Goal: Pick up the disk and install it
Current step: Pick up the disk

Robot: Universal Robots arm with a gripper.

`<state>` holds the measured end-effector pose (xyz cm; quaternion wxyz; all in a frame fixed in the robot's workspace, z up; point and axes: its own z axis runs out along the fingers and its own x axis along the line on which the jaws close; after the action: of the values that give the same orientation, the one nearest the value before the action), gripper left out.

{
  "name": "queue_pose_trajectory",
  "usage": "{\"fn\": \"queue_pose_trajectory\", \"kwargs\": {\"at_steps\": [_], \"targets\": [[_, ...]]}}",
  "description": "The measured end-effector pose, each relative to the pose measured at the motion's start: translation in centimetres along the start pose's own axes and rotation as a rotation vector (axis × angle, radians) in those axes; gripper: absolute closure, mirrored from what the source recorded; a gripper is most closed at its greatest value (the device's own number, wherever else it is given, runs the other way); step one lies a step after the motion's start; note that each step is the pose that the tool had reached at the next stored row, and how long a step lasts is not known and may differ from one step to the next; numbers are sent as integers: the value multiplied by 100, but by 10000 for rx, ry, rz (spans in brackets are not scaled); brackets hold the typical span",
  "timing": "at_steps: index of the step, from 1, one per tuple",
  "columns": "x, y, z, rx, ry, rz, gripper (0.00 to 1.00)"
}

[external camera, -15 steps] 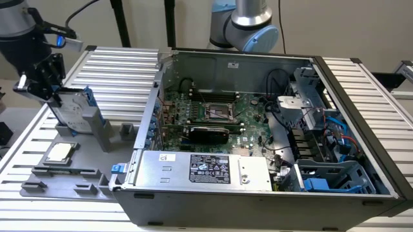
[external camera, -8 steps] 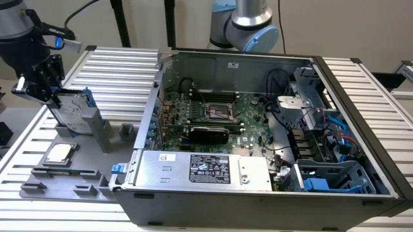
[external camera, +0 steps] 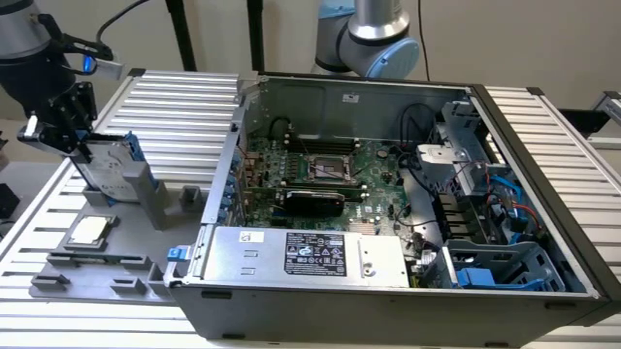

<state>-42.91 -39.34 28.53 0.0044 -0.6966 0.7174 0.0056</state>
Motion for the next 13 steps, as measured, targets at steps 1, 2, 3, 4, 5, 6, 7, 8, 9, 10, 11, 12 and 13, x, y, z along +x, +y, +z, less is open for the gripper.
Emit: {"fn": "queue_pose_trajectory", "kwargs": {"at_steps": [1,2,3,4,5,6,7,8,9,10,11,12,13], "targets": [[0,0,0,0,0,0,100],[0,0,0,0,0,0,100],[0,0,0,0,0,0,100],[0,0,0,0,0,0,100],[0,0,0,-1,0,0,100],[0,0,0,0,0,0,100],[0,0,0,0,0,0,100],[0,0,0,0,0,0,100],[0,0,0,0,0,0,100],[0,0,-3,1,0,0,100],[0,0,-9,1,-1,0,100],[0,0,-19,2,-1,1,100],[-1,0,-36,0,-1,1,100]]}}
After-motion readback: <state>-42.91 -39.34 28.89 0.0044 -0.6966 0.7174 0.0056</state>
